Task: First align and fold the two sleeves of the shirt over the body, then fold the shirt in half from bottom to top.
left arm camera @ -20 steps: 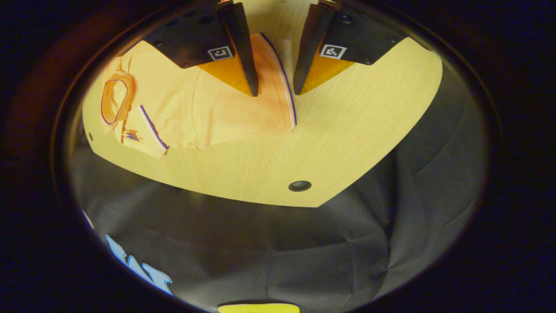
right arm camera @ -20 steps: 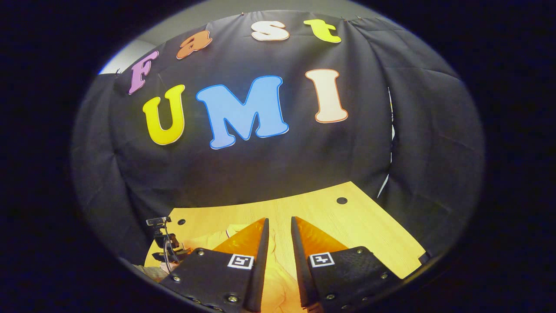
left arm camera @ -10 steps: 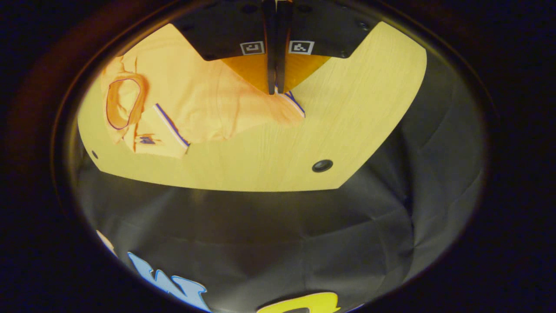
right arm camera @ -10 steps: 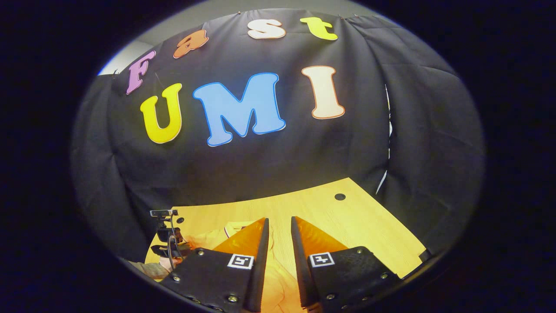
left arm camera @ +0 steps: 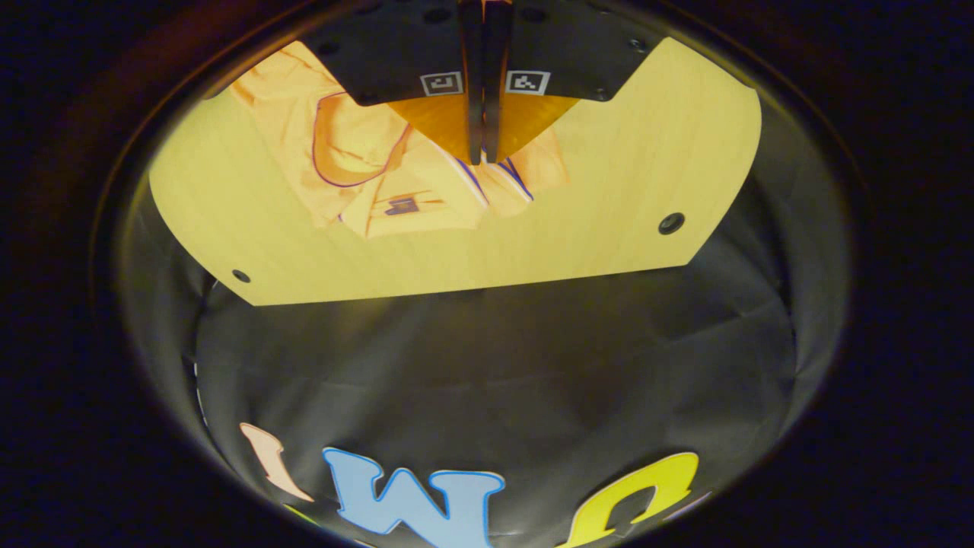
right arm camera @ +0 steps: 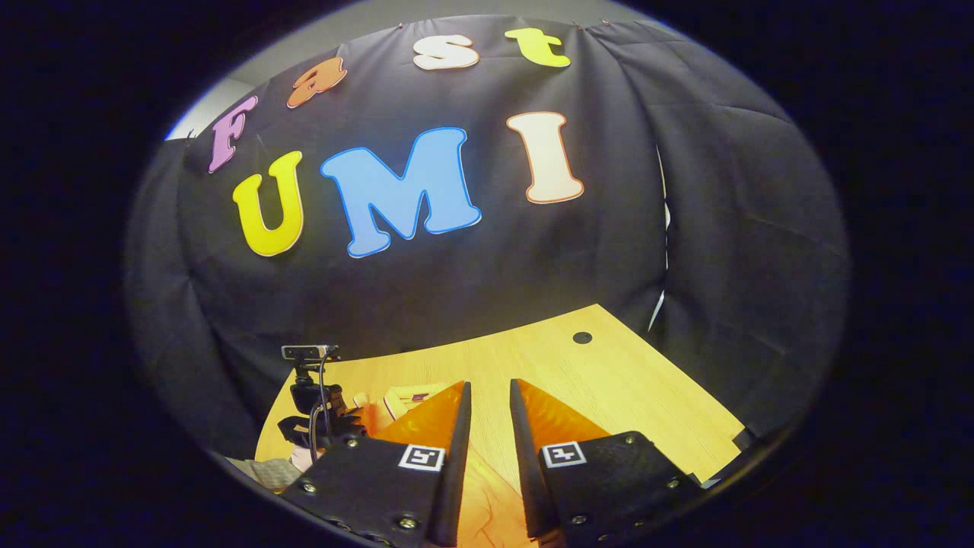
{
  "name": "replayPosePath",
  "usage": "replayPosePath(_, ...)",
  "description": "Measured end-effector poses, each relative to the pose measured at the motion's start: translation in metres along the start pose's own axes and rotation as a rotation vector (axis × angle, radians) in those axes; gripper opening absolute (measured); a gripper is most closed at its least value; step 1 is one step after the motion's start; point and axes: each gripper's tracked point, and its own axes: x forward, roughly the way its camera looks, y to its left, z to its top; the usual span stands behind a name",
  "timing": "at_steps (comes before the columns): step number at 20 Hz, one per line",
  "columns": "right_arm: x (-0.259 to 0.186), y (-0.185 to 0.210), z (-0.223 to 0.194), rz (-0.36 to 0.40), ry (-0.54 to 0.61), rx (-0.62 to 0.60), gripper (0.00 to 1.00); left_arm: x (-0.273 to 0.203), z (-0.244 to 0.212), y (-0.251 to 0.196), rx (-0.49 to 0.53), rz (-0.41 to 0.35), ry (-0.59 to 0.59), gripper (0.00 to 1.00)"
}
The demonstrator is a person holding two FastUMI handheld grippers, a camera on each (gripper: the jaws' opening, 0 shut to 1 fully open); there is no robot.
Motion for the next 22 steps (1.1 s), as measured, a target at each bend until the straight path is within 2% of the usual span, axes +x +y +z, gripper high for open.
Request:
replayPosePath(3, -0.003, -0.012, -0.002, -0.017, 0.003, 0.019, 0.33, -0.002, -0.002, -0.032, 0.010, -0.060, 0.015, 0.06)
replayPosePath(4, -0.003, -0.014, -0.004, -0.022, 0.005, 0.023, 0.33, -0.002, -0.003, -0.042, -0.008, -0.091, 0.021, 0.10)
replayPosePath(5, -0.005, -0.019, -0.006, -0.028, 0.011, 0.029, 0.33, -0.004, -0.005, -0.054, -0.033, -0.120, 0.029, 0.33)
replayPosePath(6, -0.005, -0.022, -0.008, -0.031, 0.015, 0.031, 0.33, -0.005, -0.006, -0.055, -0.035, -0.120, 0.032, 0.46)
replayPosePath(7, -0.004, -0.024, -0.011, -0.033, 0.022, 0.030, 0.33, -0.008, -0.007, -0.056, -0.042, -0.130, 0.038, 0.53)
replayPosePath(9, 0.000, -0.026, -0.021, -0.031, 0.043, 0.026, 0.33, -0.017, -0.008, -0.056, -0.058, -0.144, 0.040, 0.80)
replayPosePath(11, 0.005, -0.025, -0.040, -0.017, 0.080, 0.020, 0.33, -0.029, -0.009, -0.049, -0.068, -0.154, 0.034, 0.82)
replayPosePath(12, 0.007, -0.025, -0.048, -0.010, 0.095, 0.019, 0.32, -0.039, -0.012, -0.045, -0.066, -0.159, 0.030, 0.92)
replayPosePath(13, 0.012, -0.023, -0.061, 0.004, 0.120, 0.018, 0.27, -0.052, -0.016, -0.037, -0.059, -0.168, 0.027, 0.93)
replayPosePath(14, 0.014, -0.022, -0.069, 0.015, 0.136, 0.019, 0.27, -0.063, -0.022, -0.029, -0.050, -0.171, 0.029, 0.96)
replayPosePath(15, 0.016, -0.020, -0.076, 0.026, 0.152, 0.019, 0.32, -0.074, -0.027, -0.023, -0.050, -0.170, 0.035, 0.96)
replayPosePath(22, 0.023, -0.011, -0.163, 0.103, 0.343, -0.047, 0.35, -0.155, -0.087, 0.008, -0.074, -0.144, 0.090, 0.94)
